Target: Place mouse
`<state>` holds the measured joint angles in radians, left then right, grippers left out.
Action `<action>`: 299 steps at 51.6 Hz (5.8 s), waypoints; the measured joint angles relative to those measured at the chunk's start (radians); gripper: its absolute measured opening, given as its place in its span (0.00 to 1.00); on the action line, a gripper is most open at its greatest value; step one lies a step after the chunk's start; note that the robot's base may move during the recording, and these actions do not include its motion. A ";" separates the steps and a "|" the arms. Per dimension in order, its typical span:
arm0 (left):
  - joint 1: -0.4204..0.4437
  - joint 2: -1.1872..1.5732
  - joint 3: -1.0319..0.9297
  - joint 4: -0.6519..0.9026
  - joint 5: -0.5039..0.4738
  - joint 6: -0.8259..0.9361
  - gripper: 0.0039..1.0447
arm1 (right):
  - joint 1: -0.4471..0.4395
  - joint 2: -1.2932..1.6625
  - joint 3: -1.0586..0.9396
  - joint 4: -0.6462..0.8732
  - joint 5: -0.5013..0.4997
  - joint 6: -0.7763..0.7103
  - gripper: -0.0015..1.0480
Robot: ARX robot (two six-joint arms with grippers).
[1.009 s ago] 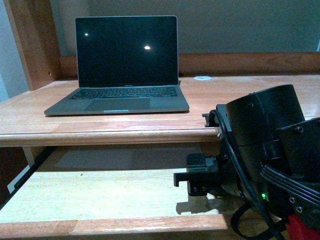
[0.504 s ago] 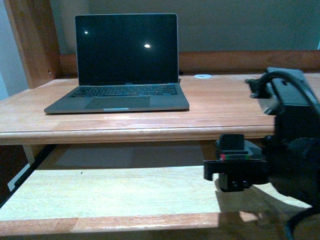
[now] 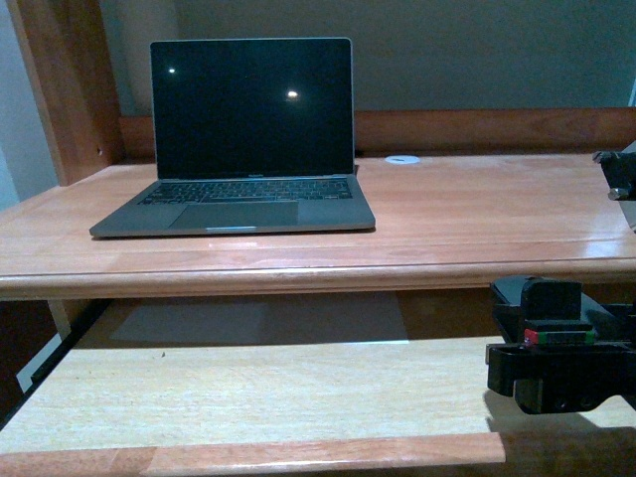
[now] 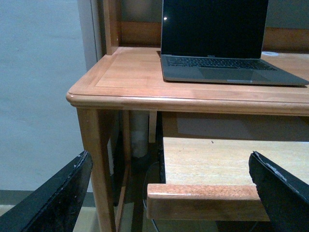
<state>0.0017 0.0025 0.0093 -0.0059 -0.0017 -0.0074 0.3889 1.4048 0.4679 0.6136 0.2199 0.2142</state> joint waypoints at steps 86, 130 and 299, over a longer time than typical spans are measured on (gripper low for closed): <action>-0.001 0.000 0.000 0.003 0.000 0.002 0.94 | -0.043 0.589 0.481 0.001 0.035 -0.022 0.60; -0.001 0.000 0.000 0.003 0.000 0.002 0.94 | -0.192 0.979 0.992 -0.249 0.025 0.002 0.60; -0.001 0.000 0.000 0.003 0.000 0.002 0.94 | -0.389 -1.238 -0.452 -0.449 -0.220 -0.212 0.02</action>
<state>0.0010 0.0025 0.0093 -0.0032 -0.0013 -0.0059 -0.0002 0.1669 0.0154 0.1650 -0.0006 0.0021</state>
